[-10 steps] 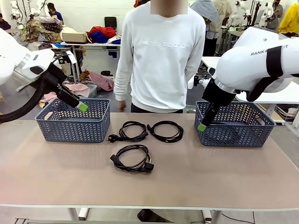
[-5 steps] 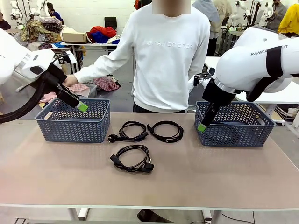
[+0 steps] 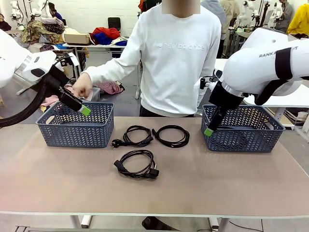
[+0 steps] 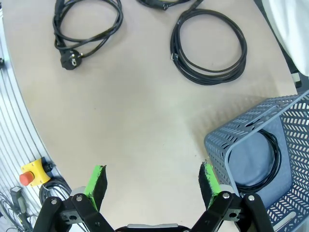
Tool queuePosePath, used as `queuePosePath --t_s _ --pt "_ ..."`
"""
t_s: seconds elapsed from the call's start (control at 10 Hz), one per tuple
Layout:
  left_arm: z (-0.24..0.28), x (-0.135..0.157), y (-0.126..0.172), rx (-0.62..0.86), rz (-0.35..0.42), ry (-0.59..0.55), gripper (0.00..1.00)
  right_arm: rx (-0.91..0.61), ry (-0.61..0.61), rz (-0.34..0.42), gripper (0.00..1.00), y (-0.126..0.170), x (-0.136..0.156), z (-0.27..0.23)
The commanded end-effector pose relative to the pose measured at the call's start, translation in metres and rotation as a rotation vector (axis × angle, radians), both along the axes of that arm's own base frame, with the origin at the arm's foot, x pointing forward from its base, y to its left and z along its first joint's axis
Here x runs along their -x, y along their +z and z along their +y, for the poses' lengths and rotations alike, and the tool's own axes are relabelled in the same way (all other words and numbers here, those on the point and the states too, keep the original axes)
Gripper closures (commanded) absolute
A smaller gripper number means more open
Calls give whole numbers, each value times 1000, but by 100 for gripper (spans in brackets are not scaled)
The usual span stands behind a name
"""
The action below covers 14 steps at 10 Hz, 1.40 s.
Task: Organize the cables according to human instructions.
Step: Pick up a bundle of cables and place it in the basket indicated by the human.
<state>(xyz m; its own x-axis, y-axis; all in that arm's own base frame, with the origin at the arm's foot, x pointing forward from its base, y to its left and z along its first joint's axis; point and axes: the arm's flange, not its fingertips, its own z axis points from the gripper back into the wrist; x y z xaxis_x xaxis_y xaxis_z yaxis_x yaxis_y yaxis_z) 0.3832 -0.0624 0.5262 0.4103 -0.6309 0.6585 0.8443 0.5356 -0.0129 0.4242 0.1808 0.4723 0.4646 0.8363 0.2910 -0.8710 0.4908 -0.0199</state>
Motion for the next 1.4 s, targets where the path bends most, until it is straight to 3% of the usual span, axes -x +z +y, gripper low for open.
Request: queuePosePath --t_s 0.0,1.3 --pt "2 -1 -1 24 -4 -20 0 1 -3 -5 0 3 -2 1" --pt "2 -1 -1 24 -4 -20 0 1 -3 -5 0 3 -2 1"
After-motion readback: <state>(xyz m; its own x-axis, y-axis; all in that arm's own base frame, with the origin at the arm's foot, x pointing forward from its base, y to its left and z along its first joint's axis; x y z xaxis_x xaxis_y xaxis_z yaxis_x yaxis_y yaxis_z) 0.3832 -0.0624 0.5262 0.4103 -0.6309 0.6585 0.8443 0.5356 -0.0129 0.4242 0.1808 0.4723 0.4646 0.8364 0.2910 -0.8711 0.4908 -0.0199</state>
